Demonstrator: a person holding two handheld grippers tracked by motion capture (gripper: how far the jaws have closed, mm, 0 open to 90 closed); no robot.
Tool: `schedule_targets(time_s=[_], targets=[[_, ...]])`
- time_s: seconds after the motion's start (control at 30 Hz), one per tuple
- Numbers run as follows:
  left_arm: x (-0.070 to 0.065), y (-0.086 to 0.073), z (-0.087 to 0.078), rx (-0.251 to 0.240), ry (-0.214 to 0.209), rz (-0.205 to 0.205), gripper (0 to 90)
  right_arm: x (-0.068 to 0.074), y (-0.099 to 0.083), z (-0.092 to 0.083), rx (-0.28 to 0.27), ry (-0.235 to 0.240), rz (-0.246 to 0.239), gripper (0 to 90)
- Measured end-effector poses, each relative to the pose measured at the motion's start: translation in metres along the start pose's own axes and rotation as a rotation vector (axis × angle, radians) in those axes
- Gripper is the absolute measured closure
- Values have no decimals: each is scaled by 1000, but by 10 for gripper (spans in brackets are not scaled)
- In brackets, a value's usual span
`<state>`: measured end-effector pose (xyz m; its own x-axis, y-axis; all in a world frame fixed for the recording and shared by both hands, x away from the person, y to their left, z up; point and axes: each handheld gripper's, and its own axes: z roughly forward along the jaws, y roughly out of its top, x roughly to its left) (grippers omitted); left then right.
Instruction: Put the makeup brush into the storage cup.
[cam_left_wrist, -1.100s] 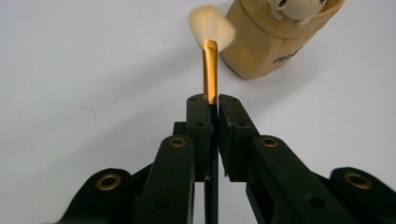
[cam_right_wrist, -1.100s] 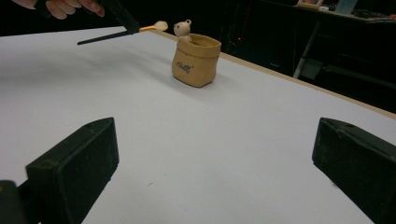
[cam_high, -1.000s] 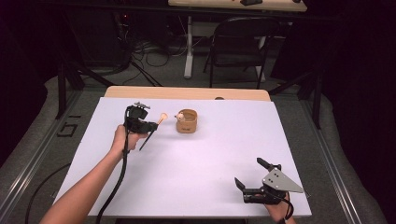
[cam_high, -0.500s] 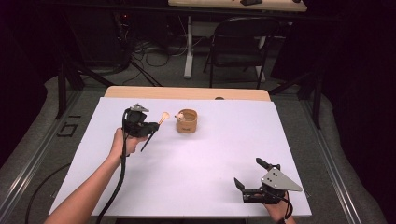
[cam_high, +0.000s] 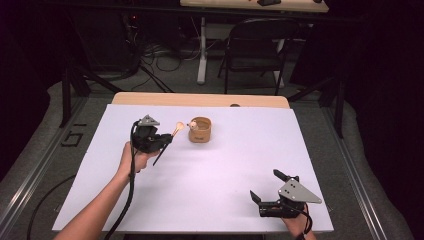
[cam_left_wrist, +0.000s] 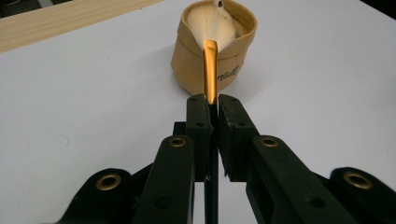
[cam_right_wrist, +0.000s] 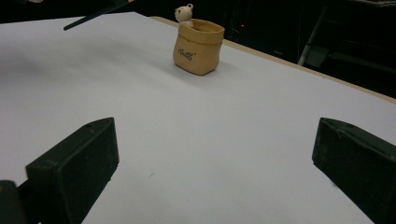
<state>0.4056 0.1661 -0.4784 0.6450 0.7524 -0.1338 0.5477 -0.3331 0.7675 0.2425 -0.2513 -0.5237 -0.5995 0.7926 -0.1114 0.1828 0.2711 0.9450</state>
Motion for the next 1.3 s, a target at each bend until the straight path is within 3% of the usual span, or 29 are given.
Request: schedule_targets(time_s=[0.47,0.83,1.3], targets=[[-10,-4,2,-60,-37,21,834,0,-1,3,14,6,15,0],[-11,-6,2,-136,-36,21,834,-1,-1,3,14,3,13,0],[-11,-3,4,-193,-18,25,834,-1,-1,2,16,-2,13,0]])
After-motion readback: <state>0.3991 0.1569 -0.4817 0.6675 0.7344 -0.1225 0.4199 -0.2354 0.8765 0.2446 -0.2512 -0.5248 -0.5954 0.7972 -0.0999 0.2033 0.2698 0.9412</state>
